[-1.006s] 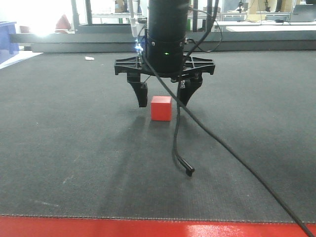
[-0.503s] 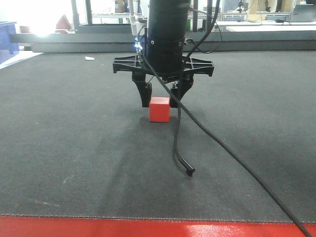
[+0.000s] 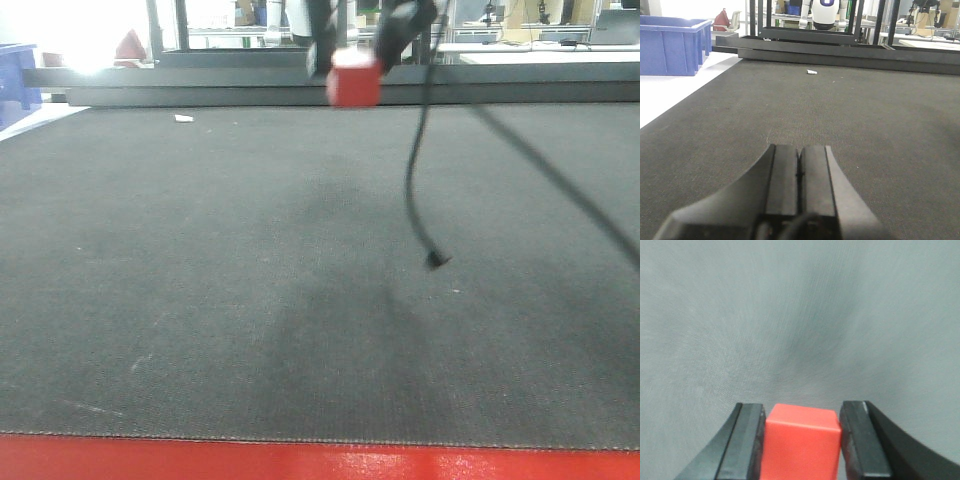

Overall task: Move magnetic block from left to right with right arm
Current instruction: 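Close the right gripper on the red cube and lift it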

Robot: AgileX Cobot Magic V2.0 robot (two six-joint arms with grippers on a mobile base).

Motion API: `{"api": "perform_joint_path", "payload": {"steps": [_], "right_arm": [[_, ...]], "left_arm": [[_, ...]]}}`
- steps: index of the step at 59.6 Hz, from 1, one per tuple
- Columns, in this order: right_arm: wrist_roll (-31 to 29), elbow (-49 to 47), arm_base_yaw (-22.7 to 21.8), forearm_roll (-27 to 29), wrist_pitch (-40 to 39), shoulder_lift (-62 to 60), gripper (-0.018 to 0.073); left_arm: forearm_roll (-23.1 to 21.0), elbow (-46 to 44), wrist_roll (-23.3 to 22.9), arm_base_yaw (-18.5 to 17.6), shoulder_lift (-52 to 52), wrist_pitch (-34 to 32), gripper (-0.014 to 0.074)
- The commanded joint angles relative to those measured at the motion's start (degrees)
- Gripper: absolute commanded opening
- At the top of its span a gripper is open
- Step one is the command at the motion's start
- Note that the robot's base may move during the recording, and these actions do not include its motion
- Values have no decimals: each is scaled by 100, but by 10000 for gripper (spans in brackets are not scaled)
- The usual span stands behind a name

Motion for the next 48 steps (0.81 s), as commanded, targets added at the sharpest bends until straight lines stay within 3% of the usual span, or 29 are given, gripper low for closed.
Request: {"api": "perform_joint_path", "payload": {"steps": [1, 8, 24, 39, 48], "right_arm": [[-542, 230, -165, -165, -413, -837, 237], [-863, 1044, -413, -152, -748, -1479, 237], [-890, 3304, -926, -41, -1950, -3307, 237], [-983, 5179, -970, -46, -2859, -4981, 237], [-983, 5888, -970, -46, -2957, -5940, 237]], "left_arm": [[0, 59, -25, 5, -77, -515, -116], [0, 59, -25, 5, -77, -515, -116], [0, 59, -25, 5, -77, -515, -116], [0, 59, -25, 5, -77, -515, -116], [0, 59, -25, 5, -77, -515, -116]]}}
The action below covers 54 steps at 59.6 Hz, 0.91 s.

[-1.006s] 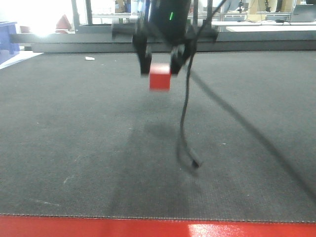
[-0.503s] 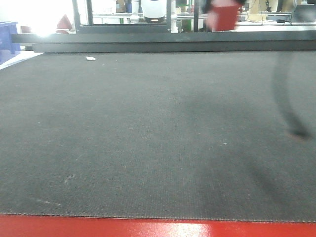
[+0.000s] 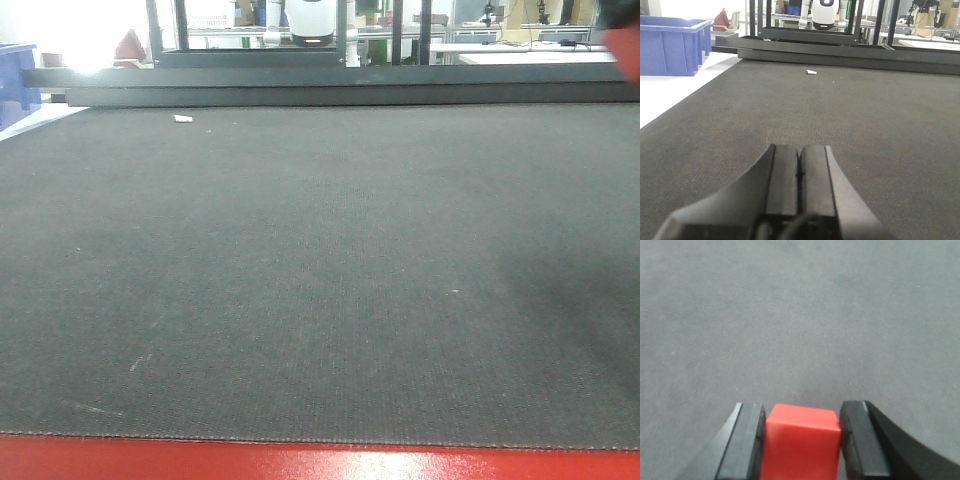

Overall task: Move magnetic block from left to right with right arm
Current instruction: 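Close the right gripper on the red cube and lift it, then hold the red cube raised in the right gripper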

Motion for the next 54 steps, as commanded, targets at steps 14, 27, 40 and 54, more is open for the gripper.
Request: {"api": "perform_joint_path", "payload": {"steps": [14, 27, 40, 54], "right_arm": [[-102, 651, 13, -237, -549, -1865, 237], [-102, 686, 39, -381, -547, -2891, 237], [-102, 686, 39, -419, -550, -3284, 237], [-102, 686, 39, -419, -562, -3284, 237]], "left_arm": [[0, 59, -25, 5, -77, -515, -116], [0, 59, -25, 5, -77, -515, -116], [0, 59, -25, 5, -77, -515, -116], [0, 59, -25, 5, -77, -515, -116]]}}
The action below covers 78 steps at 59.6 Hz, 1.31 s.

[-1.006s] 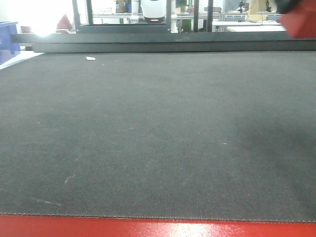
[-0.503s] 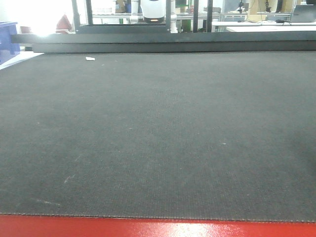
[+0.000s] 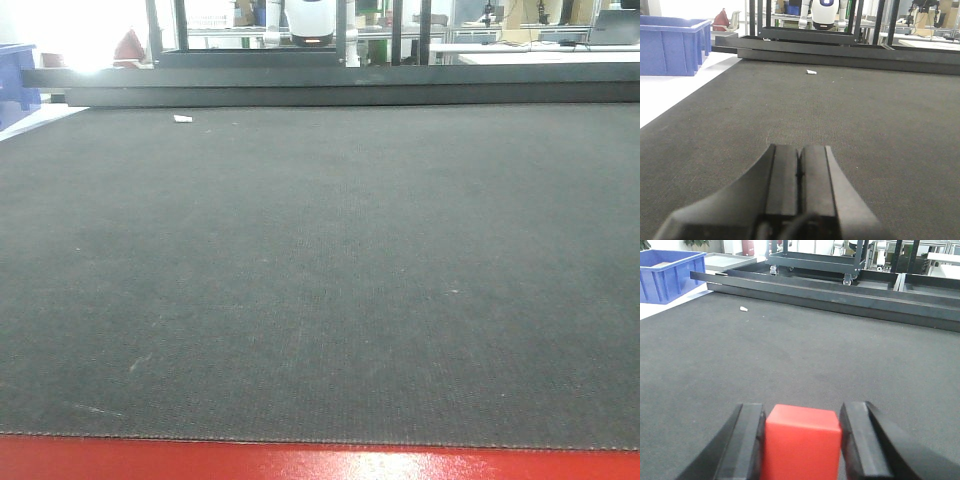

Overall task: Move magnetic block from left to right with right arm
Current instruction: 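Hold the red cube raised in the right gripper, then drive the base away from the table carrying the cube in the right gripper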

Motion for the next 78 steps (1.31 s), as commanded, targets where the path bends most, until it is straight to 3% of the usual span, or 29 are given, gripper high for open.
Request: {"api": "perform_joint_path", "payload": {"steps": [1, 78], "right_arm": [[-46, -147, 9, -126, -537, 47, 237], [-46, -147, 9, -126, -525, 47, 237]], "left_arm": [[0, 59, -25, 5, -77, -515, -116], [0, 59, -25, 5, -77, -515, -116]]}}
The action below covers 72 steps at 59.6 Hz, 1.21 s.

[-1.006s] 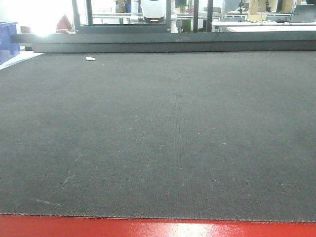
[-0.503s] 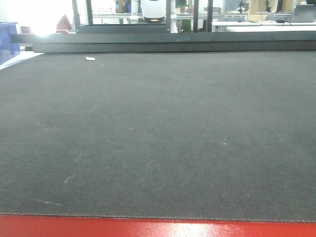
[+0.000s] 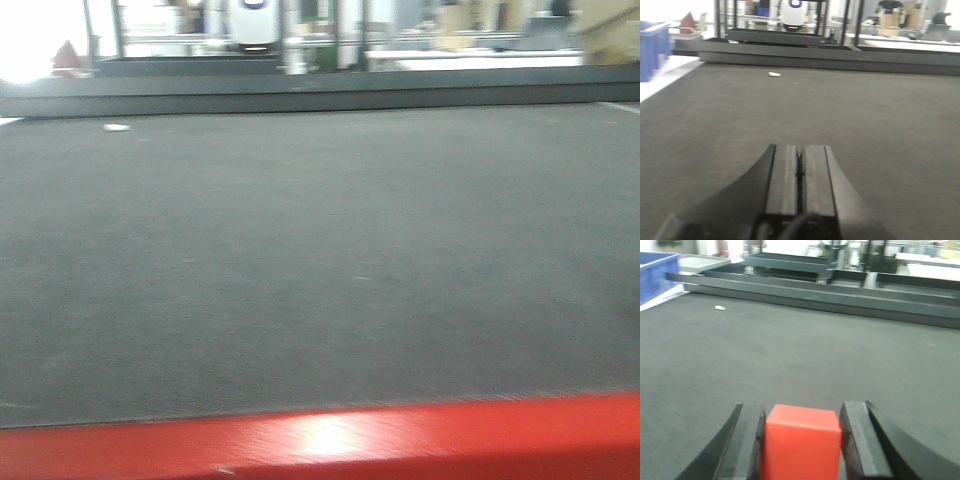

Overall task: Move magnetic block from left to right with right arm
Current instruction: 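Drive the base away from the table carrying the cube in the right gripper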

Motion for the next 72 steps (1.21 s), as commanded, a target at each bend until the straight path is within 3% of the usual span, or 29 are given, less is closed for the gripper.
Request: {"api": "perform_joint_path", "payload": {"steps": [1, 72], "right_arm": [[-34, -147, 4, -126, -525, 47, 237], [-34, -147, 4, -126, -526, 47, 223]], "left_arm": [[0, 59, -25, 5, -77, -515, -116], [0, 59, -25, 5, -77, -515, -116]]}}
